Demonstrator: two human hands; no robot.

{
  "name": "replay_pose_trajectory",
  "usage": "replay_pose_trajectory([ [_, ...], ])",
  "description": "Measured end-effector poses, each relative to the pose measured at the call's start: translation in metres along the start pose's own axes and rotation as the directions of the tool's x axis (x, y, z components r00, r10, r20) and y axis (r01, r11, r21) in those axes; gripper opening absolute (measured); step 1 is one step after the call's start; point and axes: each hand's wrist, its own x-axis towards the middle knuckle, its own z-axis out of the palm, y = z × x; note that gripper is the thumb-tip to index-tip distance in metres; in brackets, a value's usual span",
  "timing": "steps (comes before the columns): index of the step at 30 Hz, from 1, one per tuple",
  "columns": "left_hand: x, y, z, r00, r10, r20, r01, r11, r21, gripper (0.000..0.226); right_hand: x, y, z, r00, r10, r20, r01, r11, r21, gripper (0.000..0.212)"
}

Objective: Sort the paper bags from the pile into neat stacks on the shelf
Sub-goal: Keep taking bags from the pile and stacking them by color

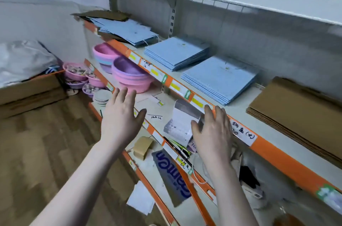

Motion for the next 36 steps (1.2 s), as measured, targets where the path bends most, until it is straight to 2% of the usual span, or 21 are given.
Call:
replay_pose_trajectory([
  [4,0.027,-0.049,0.010,0.997,-0.071,0.025,0.069,0.996,0.055,0.055,0.035,-0.040,0.043,0.998,-0.057,-0.008,0.057,0.997,0.058,0.051],
  [7,0.061,-0.085,0.019,0.996,-0.090,-0.022,0.092,0.989,0.112,0.052,0.070,-0.072,0.086,0.997,-0.081,0.006,0.080,0.991,0.105,0.051],
  [13,0.174,-0.146,0.037,0.995,-0.095,-0.015,0.096,0.980,0.172,0.054,0.167,-0.134,0.158,0.997,-0.081,-0.012,0.082,0.978,0.193,0.049],
  [18,0.252,-0.189,0.050,0.990,-0.134,-0.049,0.141,0.976,0.166,0.055,0.242,-0.178,0.202,0.996,-0.078,-0.031,0.083,0.971,0.225,0.049],
  [24,0.320,-0.246,0.071,0.982,-0.184,-0.047,0.188,0.975,0.114,0.056,0.290,-0.225,0.253,0.994,-0.110,-0.014,0.111,0.979,0.170,0.049],
  [29,0.391,-0.301,0.095,0.993,-0.119,-0.016,0.119,0.992,0.036,0.053,0.336,-0.269,0.297,0.997,-0.050,-0.059,0.058,0.990,0.131,0.049],
  [36,0.497,-0.370,0.122,0.993,0.054,0.104,-0.047,0.997,-0.064,0.051,0.380,-0.326,0.346,0.987,0.143,-0.079,-0.142,0.990,0.014,0.049],
])
